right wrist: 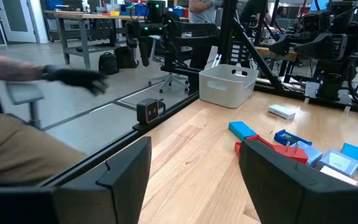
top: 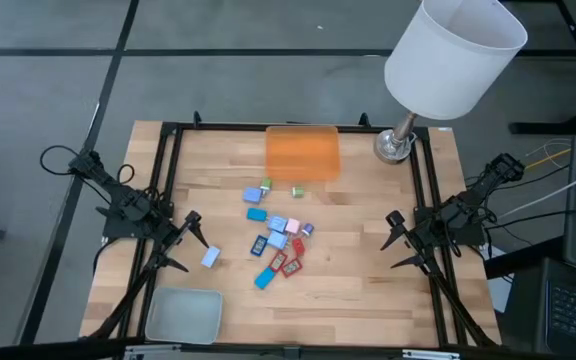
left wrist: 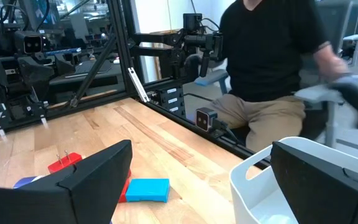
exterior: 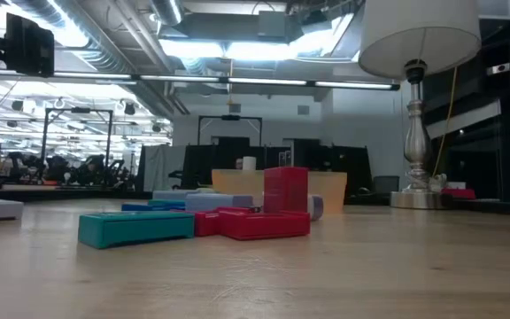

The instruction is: Pick & Place Office items

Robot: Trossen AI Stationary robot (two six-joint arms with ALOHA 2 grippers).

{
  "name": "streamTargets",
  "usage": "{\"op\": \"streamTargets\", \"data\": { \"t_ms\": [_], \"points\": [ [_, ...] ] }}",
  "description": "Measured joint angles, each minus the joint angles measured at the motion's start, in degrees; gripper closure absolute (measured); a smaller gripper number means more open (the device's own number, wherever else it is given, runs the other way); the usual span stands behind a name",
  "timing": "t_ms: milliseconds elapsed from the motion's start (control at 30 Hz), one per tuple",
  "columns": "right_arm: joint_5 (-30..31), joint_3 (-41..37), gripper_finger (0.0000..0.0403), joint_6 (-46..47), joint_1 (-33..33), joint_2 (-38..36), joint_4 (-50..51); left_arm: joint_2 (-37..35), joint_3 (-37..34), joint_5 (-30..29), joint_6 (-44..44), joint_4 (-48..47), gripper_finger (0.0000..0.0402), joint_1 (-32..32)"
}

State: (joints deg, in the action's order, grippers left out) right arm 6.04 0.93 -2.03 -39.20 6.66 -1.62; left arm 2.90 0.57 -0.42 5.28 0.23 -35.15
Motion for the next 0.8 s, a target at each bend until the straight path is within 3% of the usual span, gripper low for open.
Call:
{"op": "streamTargets", "data": {
  "t_ms": [567,800],
  "points": [
    [0.0,0.0,0.0162,0.0,0.0,0.0,0.0,0.0,0.0,0.0,0.0,0.0,0.0025,0.0],
    [3.2,0.0,0.0162,-19.8,0.0,0.0,-0.5,0.0,0.0,0.0,3.5,0.2,0.0025,0.0]
  ]
}}
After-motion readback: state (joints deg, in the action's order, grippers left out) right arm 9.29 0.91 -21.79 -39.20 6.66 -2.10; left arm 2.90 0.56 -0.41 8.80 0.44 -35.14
